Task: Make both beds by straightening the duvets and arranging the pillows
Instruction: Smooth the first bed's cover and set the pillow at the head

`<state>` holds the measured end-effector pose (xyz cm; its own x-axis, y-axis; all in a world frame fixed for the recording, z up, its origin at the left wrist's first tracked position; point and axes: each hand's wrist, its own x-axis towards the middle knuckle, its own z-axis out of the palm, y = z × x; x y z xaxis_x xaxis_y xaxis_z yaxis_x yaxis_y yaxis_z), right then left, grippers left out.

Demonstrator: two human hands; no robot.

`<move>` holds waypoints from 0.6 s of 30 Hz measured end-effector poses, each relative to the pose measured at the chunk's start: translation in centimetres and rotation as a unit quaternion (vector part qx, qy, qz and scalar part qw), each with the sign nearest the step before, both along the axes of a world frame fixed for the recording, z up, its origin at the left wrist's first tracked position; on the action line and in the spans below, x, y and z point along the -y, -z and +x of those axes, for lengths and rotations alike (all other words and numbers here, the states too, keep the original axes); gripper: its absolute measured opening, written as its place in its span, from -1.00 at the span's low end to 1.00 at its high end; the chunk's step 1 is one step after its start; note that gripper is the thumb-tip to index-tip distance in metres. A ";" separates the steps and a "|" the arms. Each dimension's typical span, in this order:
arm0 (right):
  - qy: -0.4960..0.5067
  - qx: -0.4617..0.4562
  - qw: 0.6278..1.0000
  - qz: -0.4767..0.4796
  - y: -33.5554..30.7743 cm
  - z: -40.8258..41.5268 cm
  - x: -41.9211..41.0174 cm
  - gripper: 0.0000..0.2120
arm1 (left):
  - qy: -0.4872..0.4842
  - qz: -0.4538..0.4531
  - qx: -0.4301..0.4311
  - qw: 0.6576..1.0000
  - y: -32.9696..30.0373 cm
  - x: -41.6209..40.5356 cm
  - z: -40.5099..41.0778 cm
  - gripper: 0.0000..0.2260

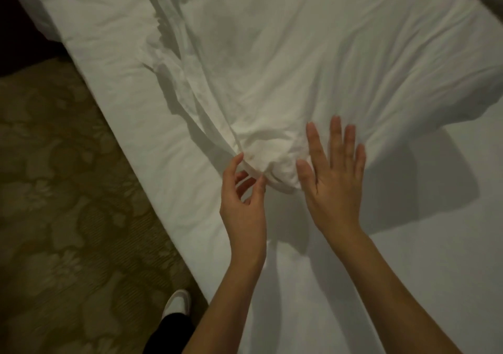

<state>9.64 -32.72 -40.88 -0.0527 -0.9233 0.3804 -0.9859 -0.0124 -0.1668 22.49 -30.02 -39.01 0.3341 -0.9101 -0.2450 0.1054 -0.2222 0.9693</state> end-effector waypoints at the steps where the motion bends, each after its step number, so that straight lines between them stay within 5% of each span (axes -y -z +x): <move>1: -0.001 0.005 1.000 0.005 -0.1 0.1 -0.2 -0.49 | -0.006 0.005 -0.009 1.000 -0.2 0.0 0.0 -0.63; 8: -0.028 0.043 0.998 0.032 -1.2 -0.6 -0.7 -0.47 | -0.004 0.005 -0.020 1.000 -1.9 0.7 -0.8 -0.79; 18: -0.041 0.089 0.993 0.060 -2.4 -0.6 -2.4 -0.52 | 0.050 -0.052 -0.025 0.997 -3.1 -1.4 2.6 -0.73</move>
